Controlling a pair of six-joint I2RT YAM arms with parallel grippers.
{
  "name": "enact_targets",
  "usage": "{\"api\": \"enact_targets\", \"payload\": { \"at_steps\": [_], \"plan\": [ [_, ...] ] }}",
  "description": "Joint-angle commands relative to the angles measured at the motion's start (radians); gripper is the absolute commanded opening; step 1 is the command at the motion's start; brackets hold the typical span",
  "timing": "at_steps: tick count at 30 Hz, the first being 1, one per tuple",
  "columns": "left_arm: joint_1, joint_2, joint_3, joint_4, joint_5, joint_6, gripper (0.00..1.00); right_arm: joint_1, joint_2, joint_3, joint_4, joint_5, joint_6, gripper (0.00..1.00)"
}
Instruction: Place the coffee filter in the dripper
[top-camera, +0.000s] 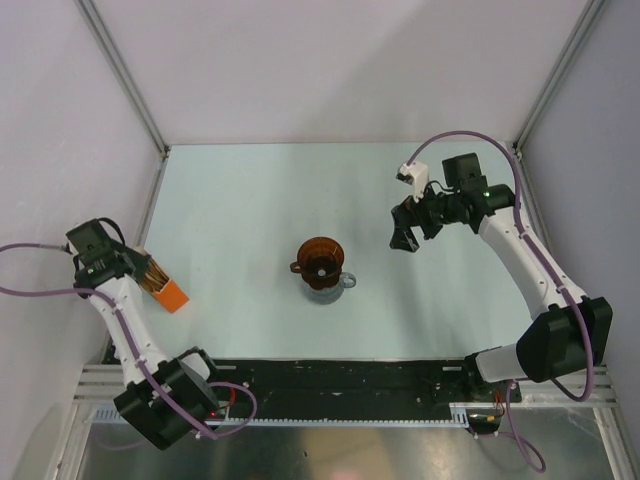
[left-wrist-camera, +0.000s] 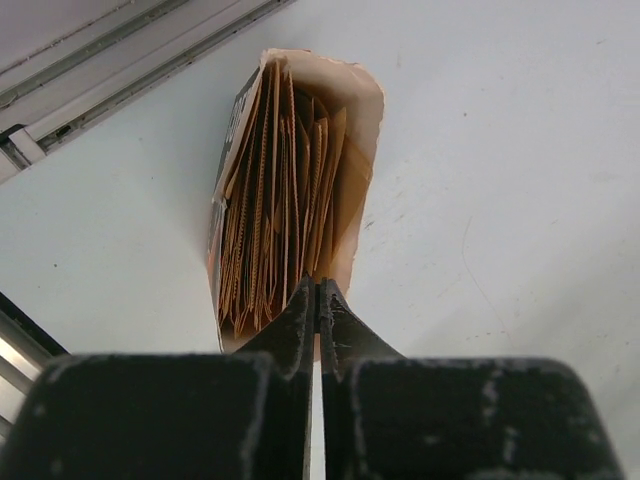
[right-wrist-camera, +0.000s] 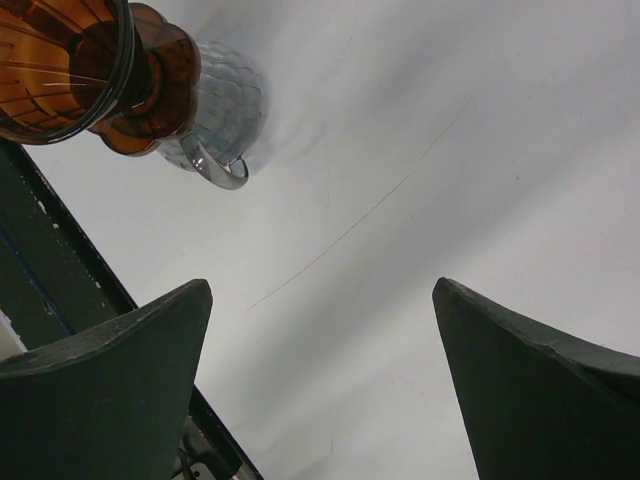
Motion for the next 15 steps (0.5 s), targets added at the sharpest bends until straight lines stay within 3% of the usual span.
{"api": "enact_targets", "payload": {
  "at_steps": [1,4,7,8,15],
  "plan": [
    [-0.015,-0.061,0.047,-0.023,-0.009,-0.029,0.0,0.007,0.006,0.047,0.001,0.001,-0.008,1.0],
    [-0.018,-0.071,0.037,-0.045,-0.011,-0.015,0.05,0.008,0.009,0.048,0.0,0.0,-0.007,0.99],
    [-0.02,-0.057,0.017,-0.06,-0.021,-0.012,0.36,0.013,0.014,0.053,0.0,0.0,-0.006,0.99],
    [-0.02,-0.054,0.008,-0.062,-0.021,-0.015,0.41,0.016,0.016,0.054,0.0,0.0,-0.007,0.99],
    [-0.02,-0.017,0.001,-0.062,-0.037,-0.011,0.46,0.02,0.023,0.063,-0.002,0.004,-0.008,0.99]
  ]
}}
